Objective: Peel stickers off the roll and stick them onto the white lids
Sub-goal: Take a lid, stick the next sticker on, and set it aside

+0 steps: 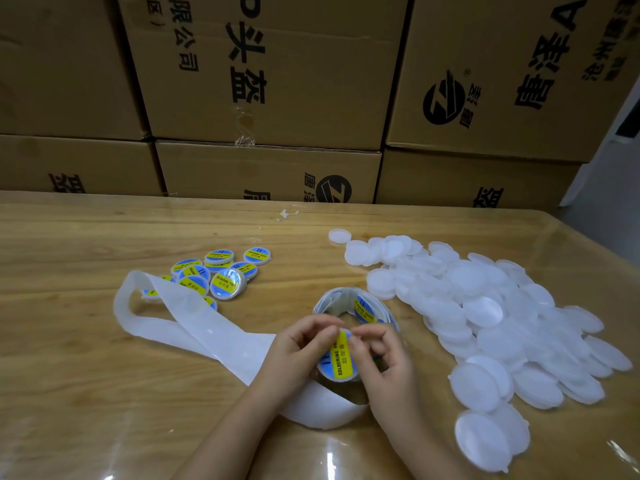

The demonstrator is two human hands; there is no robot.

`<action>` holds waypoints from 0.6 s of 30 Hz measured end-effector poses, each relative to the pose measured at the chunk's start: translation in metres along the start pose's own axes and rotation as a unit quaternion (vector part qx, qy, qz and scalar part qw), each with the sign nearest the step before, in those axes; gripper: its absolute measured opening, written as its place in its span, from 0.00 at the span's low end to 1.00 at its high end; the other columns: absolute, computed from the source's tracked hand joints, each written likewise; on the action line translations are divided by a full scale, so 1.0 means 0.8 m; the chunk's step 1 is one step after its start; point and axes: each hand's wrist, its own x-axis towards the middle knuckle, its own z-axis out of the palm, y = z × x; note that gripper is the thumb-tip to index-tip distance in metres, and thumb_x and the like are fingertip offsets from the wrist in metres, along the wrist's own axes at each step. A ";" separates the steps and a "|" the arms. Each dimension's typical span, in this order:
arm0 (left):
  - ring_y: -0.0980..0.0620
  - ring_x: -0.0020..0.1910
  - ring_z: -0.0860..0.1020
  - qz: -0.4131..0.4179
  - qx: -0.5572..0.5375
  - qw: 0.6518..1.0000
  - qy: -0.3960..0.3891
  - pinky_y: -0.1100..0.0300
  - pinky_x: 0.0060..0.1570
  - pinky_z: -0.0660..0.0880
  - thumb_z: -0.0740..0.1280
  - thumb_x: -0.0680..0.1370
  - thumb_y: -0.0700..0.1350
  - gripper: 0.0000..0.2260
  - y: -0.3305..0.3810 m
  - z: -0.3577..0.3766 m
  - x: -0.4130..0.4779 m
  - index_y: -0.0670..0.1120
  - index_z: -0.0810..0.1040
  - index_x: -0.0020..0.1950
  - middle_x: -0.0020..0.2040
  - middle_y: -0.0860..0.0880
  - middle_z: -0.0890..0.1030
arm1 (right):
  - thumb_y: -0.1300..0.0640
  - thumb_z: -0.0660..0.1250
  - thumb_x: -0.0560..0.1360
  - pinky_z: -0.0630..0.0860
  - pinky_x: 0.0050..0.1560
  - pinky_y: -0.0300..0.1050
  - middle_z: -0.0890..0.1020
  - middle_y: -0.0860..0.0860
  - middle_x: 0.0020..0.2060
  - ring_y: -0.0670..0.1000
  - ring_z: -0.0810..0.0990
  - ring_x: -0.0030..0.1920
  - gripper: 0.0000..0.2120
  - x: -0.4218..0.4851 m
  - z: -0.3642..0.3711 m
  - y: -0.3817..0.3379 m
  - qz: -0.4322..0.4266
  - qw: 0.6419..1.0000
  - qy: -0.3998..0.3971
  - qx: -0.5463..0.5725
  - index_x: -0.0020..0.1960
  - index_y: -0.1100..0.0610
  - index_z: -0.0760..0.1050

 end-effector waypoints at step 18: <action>0.49 0.38 0.76 -0.014 -0.021 0.999 0.020 0.61 0.34 0.74 0.65 0.75 0.49 0.09 -0.006 -0.003 0.001 0.53 0.82 0.53 0.43 0.47 0.83 | 0.48 0.71 0.66 0.68 0.57 0.35 0.75 0.30 0.51 0.39 0.68 0.58 0.22 0.000 -0.004 -0.017 -0.022 0.995 -0.027 -0.090 0.56 0.31 0.71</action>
